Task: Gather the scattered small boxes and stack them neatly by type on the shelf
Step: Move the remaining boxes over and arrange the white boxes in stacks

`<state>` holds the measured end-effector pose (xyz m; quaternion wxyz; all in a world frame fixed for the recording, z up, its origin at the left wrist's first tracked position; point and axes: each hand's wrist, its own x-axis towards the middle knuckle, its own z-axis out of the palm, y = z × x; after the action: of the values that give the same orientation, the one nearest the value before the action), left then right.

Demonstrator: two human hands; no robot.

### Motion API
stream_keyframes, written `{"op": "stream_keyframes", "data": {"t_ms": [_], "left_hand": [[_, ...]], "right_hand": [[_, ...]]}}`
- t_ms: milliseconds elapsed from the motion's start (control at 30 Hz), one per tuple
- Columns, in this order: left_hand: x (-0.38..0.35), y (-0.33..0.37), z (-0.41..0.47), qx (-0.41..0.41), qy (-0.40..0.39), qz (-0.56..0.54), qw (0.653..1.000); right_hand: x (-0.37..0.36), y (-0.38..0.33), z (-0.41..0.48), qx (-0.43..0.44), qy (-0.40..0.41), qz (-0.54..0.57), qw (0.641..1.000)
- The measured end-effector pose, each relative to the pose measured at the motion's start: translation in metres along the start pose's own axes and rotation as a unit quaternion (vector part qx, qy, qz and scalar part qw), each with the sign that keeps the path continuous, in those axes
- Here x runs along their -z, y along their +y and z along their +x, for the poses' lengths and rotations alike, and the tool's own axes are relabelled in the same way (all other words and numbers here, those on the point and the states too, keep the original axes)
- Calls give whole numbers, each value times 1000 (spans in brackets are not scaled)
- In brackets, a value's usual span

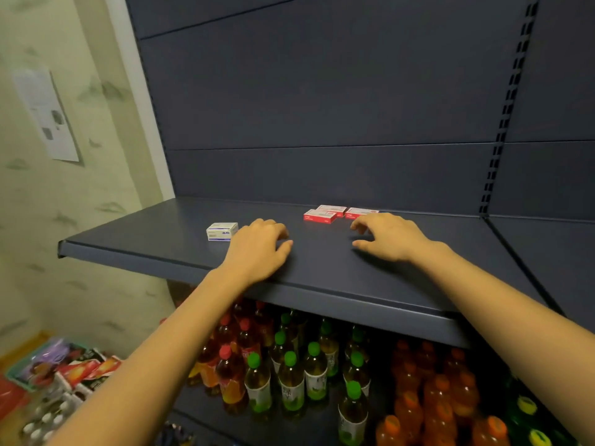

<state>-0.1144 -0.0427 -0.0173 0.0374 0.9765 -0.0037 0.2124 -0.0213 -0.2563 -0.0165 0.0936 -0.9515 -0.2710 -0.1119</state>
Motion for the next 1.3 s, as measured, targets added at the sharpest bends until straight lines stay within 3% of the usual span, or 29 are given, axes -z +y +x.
{"op": "stream_keyframes", "data": {"t_ms": [167,333,467,1000,1300], "left_hand": [[-22,-8,53,-20,-14,-10,1000],[-31,-20,99,-52,-23,-23,998],[-40,-31,127,-61,-43,-28,997],[-77,-44,194,-134,-246,-127,951],[-63,-51,181,-200,-175,-84,960]], "right_hand": [[-6,32,48,-55,-4,-24,998],[-20,57,93,-125,-62,-27,990],[-29,72,110,-130,-95,0,987],[3,59,72,-165,-11,-23,986],[7,25,33,-193,24,1,981]]}}
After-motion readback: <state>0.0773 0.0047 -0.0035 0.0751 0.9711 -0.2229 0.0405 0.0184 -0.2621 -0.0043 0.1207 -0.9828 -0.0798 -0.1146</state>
